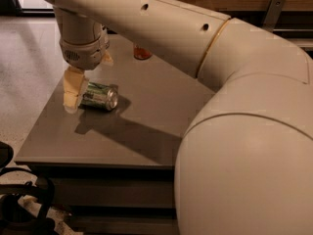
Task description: Place green can upright
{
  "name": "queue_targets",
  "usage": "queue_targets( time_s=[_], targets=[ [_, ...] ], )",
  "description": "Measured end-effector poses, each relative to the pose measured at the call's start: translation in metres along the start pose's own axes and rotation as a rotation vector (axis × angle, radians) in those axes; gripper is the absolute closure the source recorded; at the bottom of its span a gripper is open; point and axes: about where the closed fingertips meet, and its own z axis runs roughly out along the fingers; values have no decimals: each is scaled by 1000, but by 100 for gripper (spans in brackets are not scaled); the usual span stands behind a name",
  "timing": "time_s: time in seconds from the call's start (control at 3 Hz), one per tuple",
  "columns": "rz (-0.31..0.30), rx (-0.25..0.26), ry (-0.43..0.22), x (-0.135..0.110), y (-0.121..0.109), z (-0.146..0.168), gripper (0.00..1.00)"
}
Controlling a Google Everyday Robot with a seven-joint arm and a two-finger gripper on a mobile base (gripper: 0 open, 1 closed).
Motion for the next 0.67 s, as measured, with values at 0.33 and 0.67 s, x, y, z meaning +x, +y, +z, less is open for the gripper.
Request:
queue_targets(
  time_s=[0.33, 0.67],
  targets=[
    [7, -8, 25, -3, 1, 13, 0],
    [33, -10, 66, -5, 1, 30, 8]
  ],
)
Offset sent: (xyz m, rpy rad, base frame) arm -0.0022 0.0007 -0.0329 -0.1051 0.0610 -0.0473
